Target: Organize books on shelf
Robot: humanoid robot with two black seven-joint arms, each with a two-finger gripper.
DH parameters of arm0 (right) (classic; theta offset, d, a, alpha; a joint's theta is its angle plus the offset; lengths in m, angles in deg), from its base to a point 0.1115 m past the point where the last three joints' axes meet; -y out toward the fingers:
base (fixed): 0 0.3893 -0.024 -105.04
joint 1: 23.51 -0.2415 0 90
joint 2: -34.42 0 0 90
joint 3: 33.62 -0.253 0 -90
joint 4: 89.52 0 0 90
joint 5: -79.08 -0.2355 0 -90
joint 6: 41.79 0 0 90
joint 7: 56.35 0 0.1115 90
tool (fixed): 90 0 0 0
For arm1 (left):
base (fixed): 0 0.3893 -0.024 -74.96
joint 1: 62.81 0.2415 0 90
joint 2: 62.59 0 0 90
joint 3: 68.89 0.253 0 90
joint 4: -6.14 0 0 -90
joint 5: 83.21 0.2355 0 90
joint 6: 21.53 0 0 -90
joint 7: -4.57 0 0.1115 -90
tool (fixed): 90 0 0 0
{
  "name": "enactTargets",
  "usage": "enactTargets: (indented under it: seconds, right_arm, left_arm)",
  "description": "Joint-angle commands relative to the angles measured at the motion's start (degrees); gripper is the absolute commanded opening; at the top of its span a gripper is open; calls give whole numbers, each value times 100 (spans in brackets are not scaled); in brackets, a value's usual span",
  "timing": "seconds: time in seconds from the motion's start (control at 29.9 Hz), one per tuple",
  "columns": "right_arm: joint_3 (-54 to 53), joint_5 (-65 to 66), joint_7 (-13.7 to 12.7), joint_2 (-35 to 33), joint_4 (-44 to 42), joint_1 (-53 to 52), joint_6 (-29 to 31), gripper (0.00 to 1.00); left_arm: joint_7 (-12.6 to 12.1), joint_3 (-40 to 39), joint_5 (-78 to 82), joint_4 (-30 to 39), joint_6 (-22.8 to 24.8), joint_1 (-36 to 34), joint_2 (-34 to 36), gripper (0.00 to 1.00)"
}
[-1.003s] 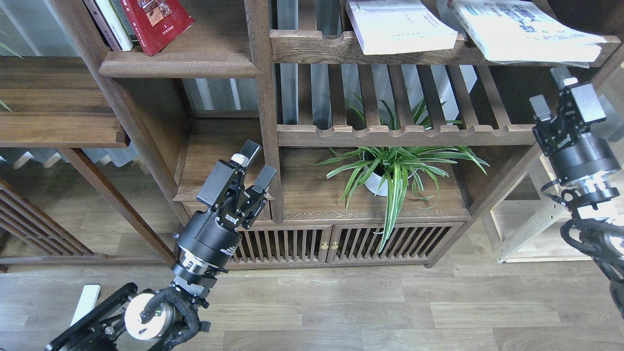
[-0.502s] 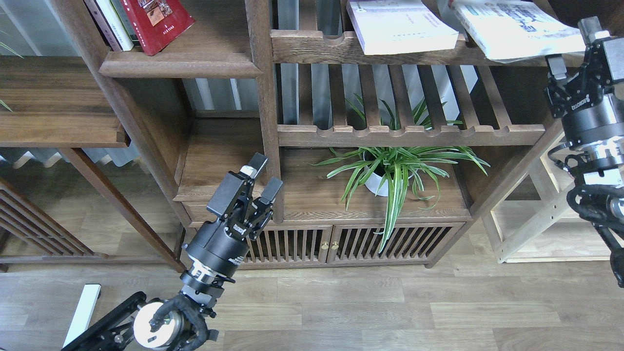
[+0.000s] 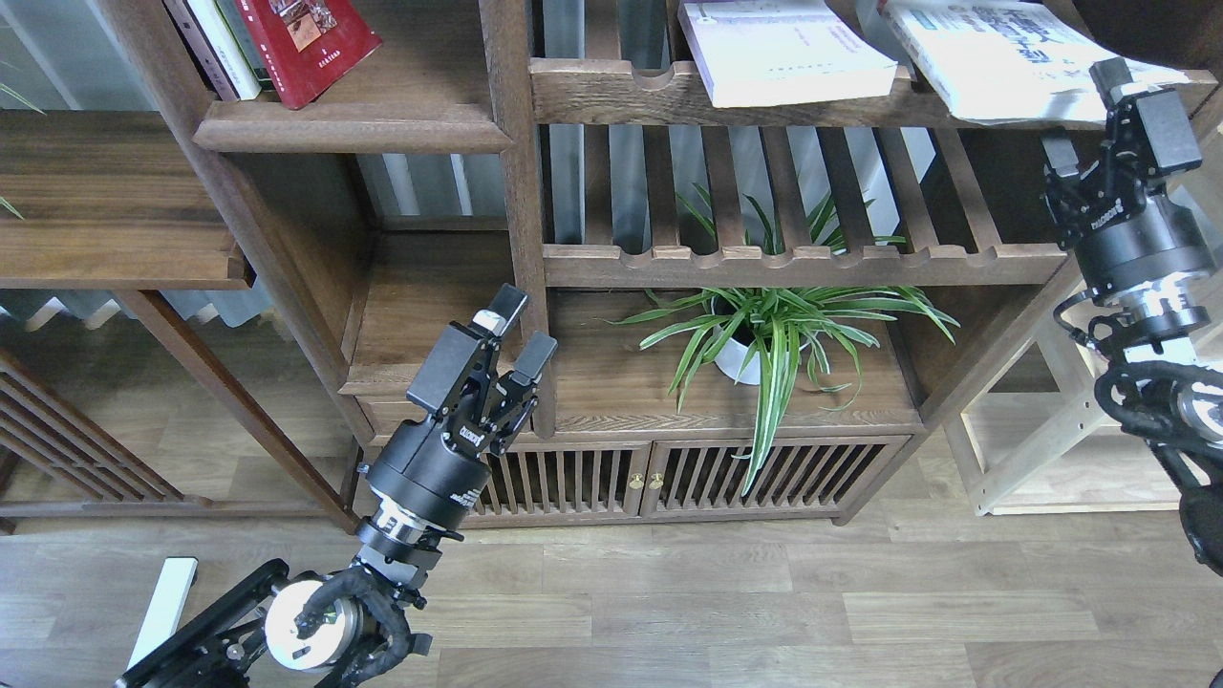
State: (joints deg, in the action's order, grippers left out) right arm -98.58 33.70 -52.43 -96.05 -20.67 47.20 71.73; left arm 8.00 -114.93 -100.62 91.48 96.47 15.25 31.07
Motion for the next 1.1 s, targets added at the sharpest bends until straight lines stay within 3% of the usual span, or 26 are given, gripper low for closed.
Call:
enactTargets:
  seconds: [0.0, 0.23, 0.5, 1.07]
  right_arm:
    - [18, 2, -32, 13, -12, -4, -50, 95]
    - [27, 2, -58, 30, -65, -180, -137, 95]
    - [-17, -6, -453, 4, -161, -303, -620, 95]
    - [-61, -156, -585, 39, -267, -725, -1139, 90]
  left_arm:
    - [0, -1, 0, 0, 0, -1, 3, 98]
    - [0, -1, 9, 0, 0, -1, 3, 98]
    - [0, -71, 105, 0, 0, -10, 47, 98]
    - [-9, -186, 105, -53, 0, -10, 47, 98]
